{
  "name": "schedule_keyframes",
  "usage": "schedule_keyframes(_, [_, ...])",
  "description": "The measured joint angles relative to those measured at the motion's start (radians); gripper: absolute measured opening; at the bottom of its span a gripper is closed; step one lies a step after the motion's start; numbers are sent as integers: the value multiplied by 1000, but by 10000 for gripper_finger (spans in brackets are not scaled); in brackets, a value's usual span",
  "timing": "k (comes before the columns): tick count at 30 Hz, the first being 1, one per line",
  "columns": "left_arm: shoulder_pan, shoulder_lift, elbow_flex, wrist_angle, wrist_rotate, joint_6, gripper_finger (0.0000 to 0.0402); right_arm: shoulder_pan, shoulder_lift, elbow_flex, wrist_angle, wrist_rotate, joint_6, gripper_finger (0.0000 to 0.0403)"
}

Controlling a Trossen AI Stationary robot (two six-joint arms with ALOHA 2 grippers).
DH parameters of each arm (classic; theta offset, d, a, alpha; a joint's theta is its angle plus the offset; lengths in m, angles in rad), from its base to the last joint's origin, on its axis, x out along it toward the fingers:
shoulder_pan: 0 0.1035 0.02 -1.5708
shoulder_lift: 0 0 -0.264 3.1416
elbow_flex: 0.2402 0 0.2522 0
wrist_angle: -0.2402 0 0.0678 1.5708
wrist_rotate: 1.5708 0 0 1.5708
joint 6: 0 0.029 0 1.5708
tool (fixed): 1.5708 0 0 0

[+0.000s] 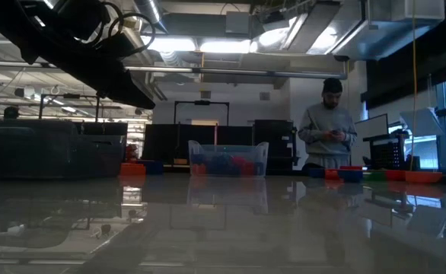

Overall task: Sort blocks by size
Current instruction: Put the orange 8 stud game piece into the gray bin

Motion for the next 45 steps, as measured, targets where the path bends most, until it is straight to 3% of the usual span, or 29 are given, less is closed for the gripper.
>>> schedule_keyframes(8, [0, 0, 0, 0, 0, -6, 235, -6, 0, 0, -11, -154, -11, 250])
schedule_keyframes(12, [0, 1, 0, -6, 0, -9, 235, -8, -30, 0, -10, -144, -40, 275])
schedule_keyframes(16, [0, 1, 0, -1, 0, -9, 235, -21, -96, 0, -9, -7, -53, 285])
schedule_keyframes(23, [0, 1, 0, -6, 0, -15, 235, -109, -221, 1, -64, 413, -270, 287])
schedule_keyframes(26, [0, 1, 0, -7, 0, -11, 235, -188, -253, 2, -93, 558, -390, 287])
schedule_keyframes(33, [0, 1, 0, -7, 0, -28, 235, -430, -282, 2, -110, 761, -762, 287])
schedule_keyframes(36, [0, 1, 0, -7, 0, -35, 235, -549, -282, 2, -111, 757, -951, 287])
schedule_keyframes(40, [0, 1, 0, -7, 0, -48, 235, -740, -282, 2, -112, 746, -1022, 287])
schedule_keyframes(45, [0, 1, 0, -7, 0, -66, 235, -984, -267, -1, -103, 624, -1187, 287])
